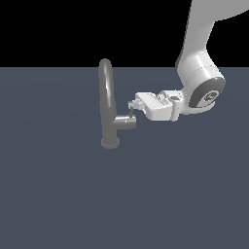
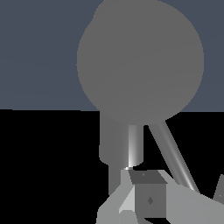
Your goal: Turn on the faucet by rotating a designated handle.
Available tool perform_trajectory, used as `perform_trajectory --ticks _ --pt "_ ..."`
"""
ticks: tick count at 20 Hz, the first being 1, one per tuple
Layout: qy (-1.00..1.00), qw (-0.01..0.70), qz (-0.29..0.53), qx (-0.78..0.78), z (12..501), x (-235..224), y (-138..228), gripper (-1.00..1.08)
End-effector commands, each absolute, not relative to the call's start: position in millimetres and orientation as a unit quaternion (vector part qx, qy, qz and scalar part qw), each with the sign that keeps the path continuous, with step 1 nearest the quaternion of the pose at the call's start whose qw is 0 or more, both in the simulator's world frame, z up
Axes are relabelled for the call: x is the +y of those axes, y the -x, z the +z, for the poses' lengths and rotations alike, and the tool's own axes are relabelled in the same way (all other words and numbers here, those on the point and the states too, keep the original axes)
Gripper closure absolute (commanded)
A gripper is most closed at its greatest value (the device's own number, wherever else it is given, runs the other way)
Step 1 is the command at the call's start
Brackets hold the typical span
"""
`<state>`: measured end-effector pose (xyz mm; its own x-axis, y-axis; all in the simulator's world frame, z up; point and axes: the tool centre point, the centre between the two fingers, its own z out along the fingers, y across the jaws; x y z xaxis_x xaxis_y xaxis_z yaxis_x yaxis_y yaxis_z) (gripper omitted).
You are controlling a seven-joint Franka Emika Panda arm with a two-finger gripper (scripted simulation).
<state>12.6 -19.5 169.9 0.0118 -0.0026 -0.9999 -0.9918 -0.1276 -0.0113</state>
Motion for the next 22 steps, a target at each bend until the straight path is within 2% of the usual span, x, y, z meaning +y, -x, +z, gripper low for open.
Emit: perform_trajectory --ticks 1,12,14,22 --pt "0.533 0.468 0.529 0.466 164.5 -21.1 -4.1 1.08" --pt "0.532 0.467 0.531 0.466 141.0 -27.6 37.0 1.08" --pt "0.539 0.472 0.524 0.46 151.9 -24.0 25.6 1.08" --pt "0.534 0.468 0.529 0.464 99.8 -28.0 42.9 1.08"
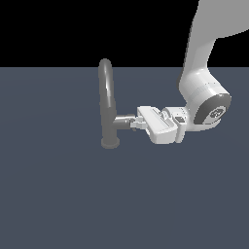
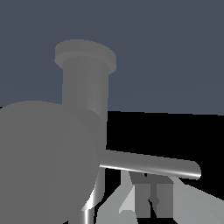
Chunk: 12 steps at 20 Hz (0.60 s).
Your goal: Turn on the faucet by rotating a designated handle.
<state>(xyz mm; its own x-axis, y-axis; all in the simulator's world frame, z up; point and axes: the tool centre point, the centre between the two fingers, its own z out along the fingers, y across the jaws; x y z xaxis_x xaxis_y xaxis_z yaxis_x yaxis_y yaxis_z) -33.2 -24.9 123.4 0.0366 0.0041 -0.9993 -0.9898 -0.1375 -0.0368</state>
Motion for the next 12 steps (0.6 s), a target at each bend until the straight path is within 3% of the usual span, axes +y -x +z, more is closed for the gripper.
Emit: perform_trajectory --ticks 1,3,4,12 --pt "0.533 0.468 0.53 0.465 93.4 -28.4 45.0 1.08" --pt "0.532 0.467 0.531 0.465 87.1 -28.9 47.1 1.08" --pt "0.542 0.475 0.525 0.453 110.3 -25.4 36.3 1.08" --pt "0.538 0.472 0.527 0.459 80.1 -25.0 26.9 1.08"
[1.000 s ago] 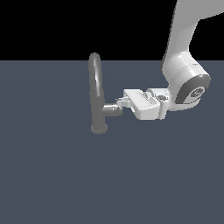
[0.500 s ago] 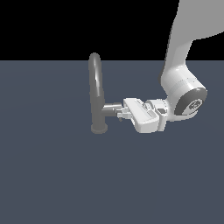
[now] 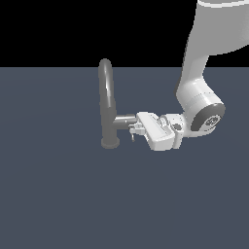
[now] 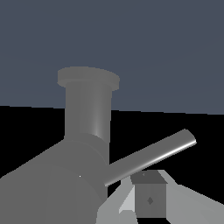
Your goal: Turn on the faucet by rotating a designated handle.
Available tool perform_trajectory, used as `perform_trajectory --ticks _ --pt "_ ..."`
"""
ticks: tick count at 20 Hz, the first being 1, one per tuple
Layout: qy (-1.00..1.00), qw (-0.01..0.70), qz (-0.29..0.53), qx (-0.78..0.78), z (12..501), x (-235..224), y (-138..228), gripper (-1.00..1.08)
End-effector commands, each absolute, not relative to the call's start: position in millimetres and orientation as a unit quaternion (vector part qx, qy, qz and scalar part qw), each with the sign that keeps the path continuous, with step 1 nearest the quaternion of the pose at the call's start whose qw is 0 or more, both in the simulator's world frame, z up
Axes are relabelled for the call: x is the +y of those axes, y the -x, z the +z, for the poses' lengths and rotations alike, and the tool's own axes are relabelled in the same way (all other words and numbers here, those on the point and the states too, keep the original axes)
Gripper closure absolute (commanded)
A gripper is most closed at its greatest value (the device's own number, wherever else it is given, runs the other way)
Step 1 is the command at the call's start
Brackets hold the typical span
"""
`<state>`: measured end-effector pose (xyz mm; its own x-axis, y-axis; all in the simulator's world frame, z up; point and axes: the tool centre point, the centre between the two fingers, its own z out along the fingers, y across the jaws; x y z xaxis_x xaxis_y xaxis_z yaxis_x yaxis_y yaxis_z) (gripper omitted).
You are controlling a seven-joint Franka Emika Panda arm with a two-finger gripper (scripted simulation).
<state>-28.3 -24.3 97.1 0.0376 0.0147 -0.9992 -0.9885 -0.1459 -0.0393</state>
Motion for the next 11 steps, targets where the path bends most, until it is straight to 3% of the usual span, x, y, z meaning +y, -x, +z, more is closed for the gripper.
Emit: perform_trajectory --ticks 1,11 --pt "0.537 0.471 0.528 0.459 76.5 -25.0 25.8 1.08" --pt "0.533 0.468 0.53 0.465 44.8 -24.8 16.5 1.08"
